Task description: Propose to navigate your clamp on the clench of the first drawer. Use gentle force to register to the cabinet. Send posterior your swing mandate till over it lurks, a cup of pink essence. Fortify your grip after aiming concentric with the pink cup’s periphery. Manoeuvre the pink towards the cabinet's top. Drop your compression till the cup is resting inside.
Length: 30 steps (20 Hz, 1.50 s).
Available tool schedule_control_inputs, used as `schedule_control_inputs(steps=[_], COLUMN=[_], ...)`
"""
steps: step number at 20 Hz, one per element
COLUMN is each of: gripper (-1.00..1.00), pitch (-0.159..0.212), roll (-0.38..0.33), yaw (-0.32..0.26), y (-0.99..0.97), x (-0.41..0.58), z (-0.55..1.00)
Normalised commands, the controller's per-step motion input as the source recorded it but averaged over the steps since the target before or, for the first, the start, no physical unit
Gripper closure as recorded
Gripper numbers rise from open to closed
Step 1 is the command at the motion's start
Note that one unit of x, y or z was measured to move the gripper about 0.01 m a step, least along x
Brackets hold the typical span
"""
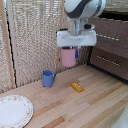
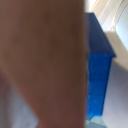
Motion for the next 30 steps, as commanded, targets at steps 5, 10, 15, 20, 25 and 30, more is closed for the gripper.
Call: schedule_control_inputs(steps=[5, 10, 15, 20, 25, 30], gripper=[1.00, 1.00, 1.00, 1.00, 1.00, 1.00], pitch=[-0.085, -0.152, -0.205, -0.107, 0.113, 0.154], roll=[0.000, 0.000, -0.001, -0.033, -0.041, -0.028], yaw=[0.037, 0.046, 0.034, -0.002, -0.049, -0.066], y=[-0.57, -0.64, -0.72, -0.78, -0.85, -0.82], x=[0.278, 0.276, 0.210, 0.282, 0.225, 0.245], z=[0.98, 0.83, 0.63, 0.60, 0.61, 0.66])
